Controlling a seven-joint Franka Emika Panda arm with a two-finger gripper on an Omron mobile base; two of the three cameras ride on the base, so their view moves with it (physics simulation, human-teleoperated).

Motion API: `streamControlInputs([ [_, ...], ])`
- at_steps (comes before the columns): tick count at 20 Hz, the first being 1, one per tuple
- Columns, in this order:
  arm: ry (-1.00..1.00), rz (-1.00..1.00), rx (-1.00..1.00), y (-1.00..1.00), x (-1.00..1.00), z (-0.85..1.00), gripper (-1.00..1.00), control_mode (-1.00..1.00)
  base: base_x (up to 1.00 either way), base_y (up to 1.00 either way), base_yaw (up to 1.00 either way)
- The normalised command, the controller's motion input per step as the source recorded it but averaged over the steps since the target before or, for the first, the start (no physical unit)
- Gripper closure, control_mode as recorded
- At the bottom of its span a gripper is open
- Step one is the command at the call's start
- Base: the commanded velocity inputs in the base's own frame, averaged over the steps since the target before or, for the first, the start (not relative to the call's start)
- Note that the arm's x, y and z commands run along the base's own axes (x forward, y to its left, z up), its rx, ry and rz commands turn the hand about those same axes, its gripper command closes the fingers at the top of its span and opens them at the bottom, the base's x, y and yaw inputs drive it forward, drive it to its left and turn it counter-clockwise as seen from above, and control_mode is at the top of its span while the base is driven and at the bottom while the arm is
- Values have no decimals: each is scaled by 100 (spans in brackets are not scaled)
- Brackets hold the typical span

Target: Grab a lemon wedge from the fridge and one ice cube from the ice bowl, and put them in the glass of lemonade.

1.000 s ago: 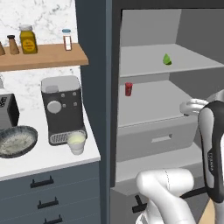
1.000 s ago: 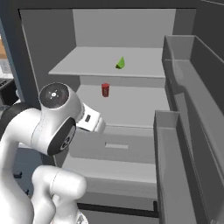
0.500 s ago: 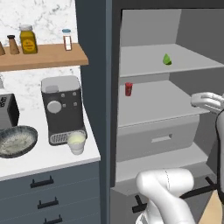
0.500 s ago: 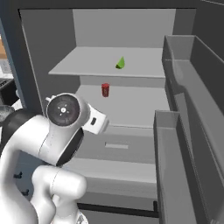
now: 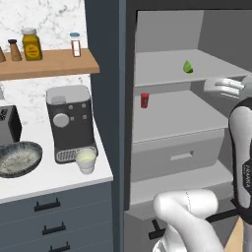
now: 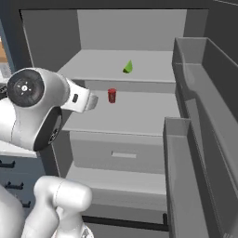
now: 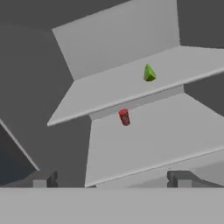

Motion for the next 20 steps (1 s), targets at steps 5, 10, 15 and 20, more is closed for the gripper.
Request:
streamControlInputs([
  [5,12,-2,-22,12,52,97,-100,-100,0,0,0],
  [10,28,-1,-12,-11,83,34,-100,-100,0,0,0],
  [15,9,0,0,-42,74,-33,-100,-100,0,0,0],
  [20,15,0,0,-41,84,-63,-100,-100,0,0,0],
])
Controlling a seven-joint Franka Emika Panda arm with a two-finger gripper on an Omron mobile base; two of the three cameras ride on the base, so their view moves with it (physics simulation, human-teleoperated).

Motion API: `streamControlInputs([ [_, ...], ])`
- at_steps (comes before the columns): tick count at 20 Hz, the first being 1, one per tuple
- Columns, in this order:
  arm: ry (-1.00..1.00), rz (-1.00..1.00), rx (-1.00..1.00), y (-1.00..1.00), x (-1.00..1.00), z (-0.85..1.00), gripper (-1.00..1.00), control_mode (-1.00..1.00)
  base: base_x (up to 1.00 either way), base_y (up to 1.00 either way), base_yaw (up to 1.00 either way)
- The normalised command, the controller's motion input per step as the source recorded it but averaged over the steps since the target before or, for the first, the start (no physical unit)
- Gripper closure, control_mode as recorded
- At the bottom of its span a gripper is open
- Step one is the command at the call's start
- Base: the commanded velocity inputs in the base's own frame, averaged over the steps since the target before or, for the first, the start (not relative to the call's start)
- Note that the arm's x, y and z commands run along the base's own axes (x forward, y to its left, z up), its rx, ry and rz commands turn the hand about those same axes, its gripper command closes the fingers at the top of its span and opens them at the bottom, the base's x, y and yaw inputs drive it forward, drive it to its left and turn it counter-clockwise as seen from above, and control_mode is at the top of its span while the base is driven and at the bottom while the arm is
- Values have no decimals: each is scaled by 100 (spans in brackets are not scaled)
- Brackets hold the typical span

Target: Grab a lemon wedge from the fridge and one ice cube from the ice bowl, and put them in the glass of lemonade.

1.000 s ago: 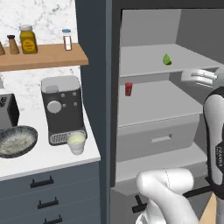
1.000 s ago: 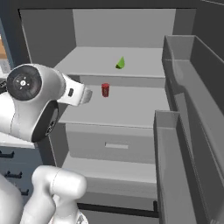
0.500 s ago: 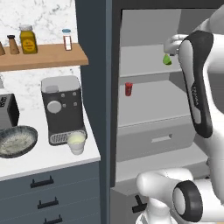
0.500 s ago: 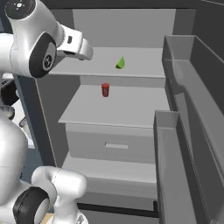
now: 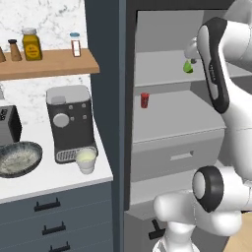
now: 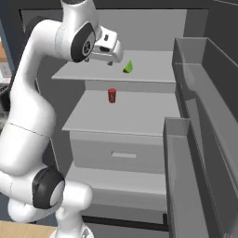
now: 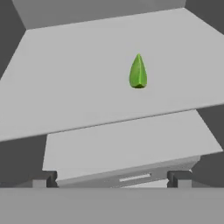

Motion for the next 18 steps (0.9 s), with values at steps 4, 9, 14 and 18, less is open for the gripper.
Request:
streamControlInputs([
  [4,16,0,0,-27,86,-65,-100,-100,0,0,0],
  [9,2,0,0,-33,81,-20,-100,-100,0,0,0],
  [14,0,0,1,-23,67,-4,-100,-100,0,0,0],
  [18,2,0,0,0,42,-35,-100,-100,0,0,0],
])
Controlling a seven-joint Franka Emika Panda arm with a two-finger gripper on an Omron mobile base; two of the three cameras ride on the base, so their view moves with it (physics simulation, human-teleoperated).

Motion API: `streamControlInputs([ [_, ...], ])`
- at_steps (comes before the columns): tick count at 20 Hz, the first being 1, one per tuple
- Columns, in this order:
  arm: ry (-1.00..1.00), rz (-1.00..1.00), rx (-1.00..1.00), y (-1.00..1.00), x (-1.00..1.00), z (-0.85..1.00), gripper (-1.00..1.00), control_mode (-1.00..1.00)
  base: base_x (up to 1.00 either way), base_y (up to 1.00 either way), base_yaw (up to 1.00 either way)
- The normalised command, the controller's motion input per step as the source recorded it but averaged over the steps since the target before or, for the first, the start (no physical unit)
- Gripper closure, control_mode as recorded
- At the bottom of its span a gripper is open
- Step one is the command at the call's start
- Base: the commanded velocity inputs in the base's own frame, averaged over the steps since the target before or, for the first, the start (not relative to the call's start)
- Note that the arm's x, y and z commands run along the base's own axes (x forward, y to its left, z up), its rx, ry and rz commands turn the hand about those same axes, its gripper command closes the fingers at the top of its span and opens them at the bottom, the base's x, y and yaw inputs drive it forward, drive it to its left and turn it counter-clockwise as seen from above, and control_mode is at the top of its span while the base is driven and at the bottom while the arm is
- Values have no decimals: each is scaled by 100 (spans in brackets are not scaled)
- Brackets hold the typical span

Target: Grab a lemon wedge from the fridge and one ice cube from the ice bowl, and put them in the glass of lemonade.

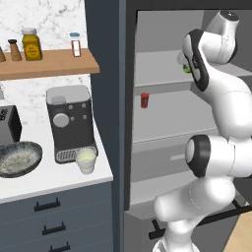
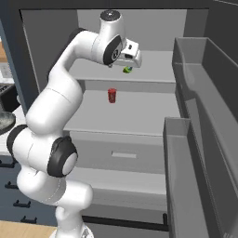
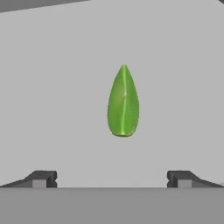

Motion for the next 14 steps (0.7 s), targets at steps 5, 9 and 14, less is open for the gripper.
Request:
streamControlInputs([
  [5,0,0,0,0,52,-25,-100,-100,0,0,0],
  [9,0,0,0,-5,48,3,-100,-100,0,0,0],
  [14,0,0,0,-15,45,3,-100,-100,0,0,0],
])
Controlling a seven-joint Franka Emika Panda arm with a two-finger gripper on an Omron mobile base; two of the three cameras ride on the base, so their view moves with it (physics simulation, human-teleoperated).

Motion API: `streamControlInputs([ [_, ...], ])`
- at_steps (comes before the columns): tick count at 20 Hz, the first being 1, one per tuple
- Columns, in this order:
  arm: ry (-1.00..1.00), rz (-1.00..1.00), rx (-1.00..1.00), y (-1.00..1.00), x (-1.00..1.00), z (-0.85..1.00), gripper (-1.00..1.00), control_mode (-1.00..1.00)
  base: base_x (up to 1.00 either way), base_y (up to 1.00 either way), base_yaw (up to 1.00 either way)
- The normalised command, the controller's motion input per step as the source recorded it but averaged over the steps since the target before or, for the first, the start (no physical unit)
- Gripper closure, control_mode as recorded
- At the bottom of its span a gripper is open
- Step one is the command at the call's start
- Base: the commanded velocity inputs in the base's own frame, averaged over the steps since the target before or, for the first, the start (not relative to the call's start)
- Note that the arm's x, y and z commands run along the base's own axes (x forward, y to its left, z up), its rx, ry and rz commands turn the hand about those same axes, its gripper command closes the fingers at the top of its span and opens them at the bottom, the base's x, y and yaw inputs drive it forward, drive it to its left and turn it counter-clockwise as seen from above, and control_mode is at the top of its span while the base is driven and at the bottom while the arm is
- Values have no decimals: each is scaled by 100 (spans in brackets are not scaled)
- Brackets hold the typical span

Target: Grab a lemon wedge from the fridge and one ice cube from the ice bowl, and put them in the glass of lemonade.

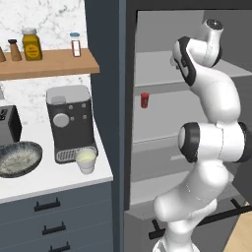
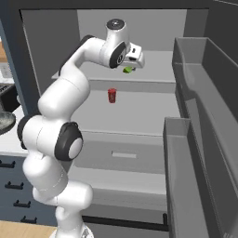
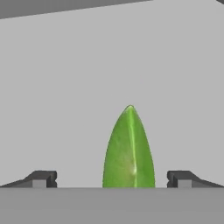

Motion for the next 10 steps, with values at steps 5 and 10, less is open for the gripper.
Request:
streamControlInputs([
  [5,0,0,0,-16,7,0,-100,-100,0,0,0],
  [10,0,0,0,-3,-2,0,-100,-100,0,0,0],
])
